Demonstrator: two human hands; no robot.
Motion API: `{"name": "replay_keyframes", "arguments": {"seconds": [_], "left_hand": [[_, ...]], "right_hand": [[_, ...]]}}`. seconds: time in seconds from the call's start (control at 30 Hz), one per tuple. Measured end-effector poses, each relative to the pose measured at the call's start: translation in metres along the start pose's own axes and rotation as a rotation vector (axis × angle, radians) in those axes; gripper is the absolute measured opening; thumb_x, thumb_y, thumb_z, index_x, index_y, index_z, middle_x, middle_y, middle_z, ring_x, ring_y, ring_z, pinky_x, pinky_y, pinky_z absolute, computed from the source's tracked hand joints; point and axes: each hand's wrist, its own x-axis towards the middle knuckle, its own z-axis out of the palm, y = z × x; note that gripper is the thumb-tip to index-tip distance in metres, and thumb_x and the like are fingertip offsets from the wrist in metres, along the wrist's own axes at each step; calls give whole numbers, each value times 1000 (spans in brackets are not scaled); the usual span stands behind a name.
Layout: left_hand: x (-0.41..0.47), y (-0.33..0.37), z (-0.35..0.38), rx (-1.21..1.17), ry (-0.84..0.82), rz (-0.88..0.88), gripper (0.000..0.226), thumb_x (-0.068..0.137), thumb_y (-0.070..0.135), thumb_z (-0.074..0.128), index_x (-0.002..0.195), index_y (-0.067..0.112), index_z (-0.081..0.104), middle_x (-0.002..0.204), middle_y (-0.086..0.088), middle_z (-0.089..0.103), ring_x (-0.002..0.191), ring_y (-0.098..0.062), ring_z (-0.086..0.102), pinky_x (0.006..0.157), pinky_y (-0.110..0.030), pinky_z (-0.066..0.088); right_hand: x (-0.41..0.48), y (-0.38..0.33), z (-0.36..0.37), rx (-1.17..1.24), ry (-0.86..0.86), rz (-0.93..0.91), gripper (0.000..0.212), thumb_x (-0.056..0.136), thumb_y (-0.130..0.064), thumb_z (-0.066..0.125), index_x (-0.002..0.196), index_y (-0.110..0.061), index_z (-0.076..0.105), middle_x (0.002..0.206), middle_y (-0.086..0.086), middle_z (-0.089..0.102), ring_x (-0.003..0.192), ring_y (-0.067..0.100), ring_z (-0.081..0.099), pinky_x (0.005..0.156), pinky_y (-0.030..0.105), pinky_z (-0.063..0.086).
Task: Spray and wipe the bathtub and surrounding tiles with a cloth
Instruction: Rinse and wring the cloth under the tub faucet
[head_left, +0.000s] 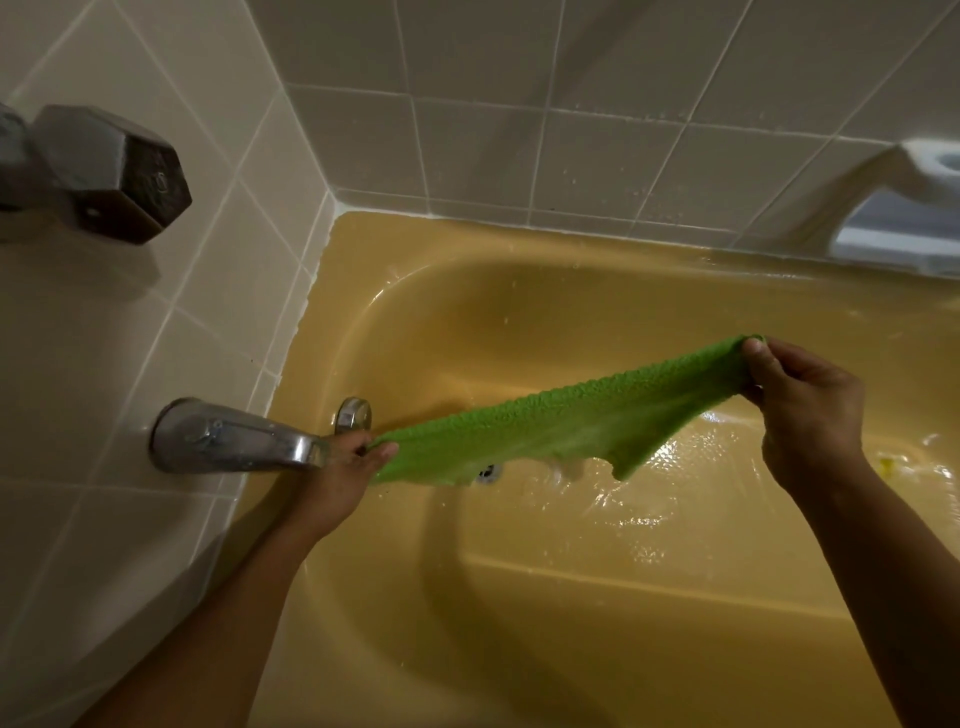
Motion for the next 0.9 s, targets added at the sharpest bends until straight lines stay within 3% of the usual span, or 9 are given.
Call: {"name": "replay_keyframes", "arguments": {"seconds": [0.1, 0.2, 0.27, 0.37, 0.47, 0.53, 0.67, 0.9], "left_hand": [[-9, 1, 5, -42, 47, -24, 30, 100, 18, 63, 78, -3, 61, 59, 5, 45, 51, -2, 43, 49, -13, 30], [-18, 1, 7, -262, 87, -148, 15, 102, 25, 61, 106, 13, 68, 94, 3, 67, 86, -2, 59, 72, -14, 43], [-22, -4, 5, -336, 106, -189, 11, 101, 25, 61, 103, 19, 70, 109, -2, 71, 101, -12, 64, 86, -26, 50], [-29, -9, 2, -406, 118, -208, 14, 102, 12, 59, 100, 15, 73, 110, -11, 73, 104, -26, 69, 71, -24, 58], [-37, -11, 4, -487, 179, -268, 13, 100, 7, 61, 102, 3, 73, 108, -22, 73, 100, -33, 69, 62, -22, 59], [-43, -13, 3, -560, 241, -328, 14, 98, 11, 64, 105, 2, 73, 110, -22, 73, 92, -29, 69, 60, -25, 57], [-55, -7, -3, -747, 359, -430, 16, 99, 14, 65, 104, 1, 73, 105, -21, 74, 85, -26, 64, 55, -24, 52], [-71, 1, -27, -769, 463, -424, 15, 99, 9, 63, 110, 3, 71, 111, -19, 70, 92, -26, 65, 64, -26, 55]], "right_hand": [[-2, 8, 0, -53, -14, -4, 53, 63, -45, 77, 106, -13, 74, 85, -6, 77, 87, 14, 70, 79, 25, 59], [-6, 16, 0, -112, -48, 5, 46, 62, -49, 77, 99, -22, 76, 85, -7, 78, 87, 16, 71, 78, 28, 59], [-10, 21, 3, -140, -52, 24, 44, 61, -51, 79, 96, -24, 76, 85, -5, 78, 92, 21, 70, 85, 35, 58], [-20, 34, 22, -182, -122, 32, 17, 79, -29, 79, 95, -22, 77, 91, 5, 78, 96, 30, 73, 97, 48, 56], [-34, 52, 52, -222, -208, 70, 17, 80, -25, 79, 94, -16, 79, 87, 12, 78, 90, 40, 73, 89, 57, 58], [-45, 67, 77, -245, -254, 111, 14, 83, -21, 81, 95, -13, 80, 85, 12, 78, 86, 41, 73, 85, 60, 59], [-82, 90, 136, -277, -379, 203, 8, 84, -13, 81, 88, -20, 81, 83, 5, 78, 79, 25, 73, 82, 54, 61], [-151, 119, 227, -415, -652, 264, 12, 89, -13, 76, 99, -17, 81, 93, -2, 78, 84, 14, 74, 83, 33, 62]]}}
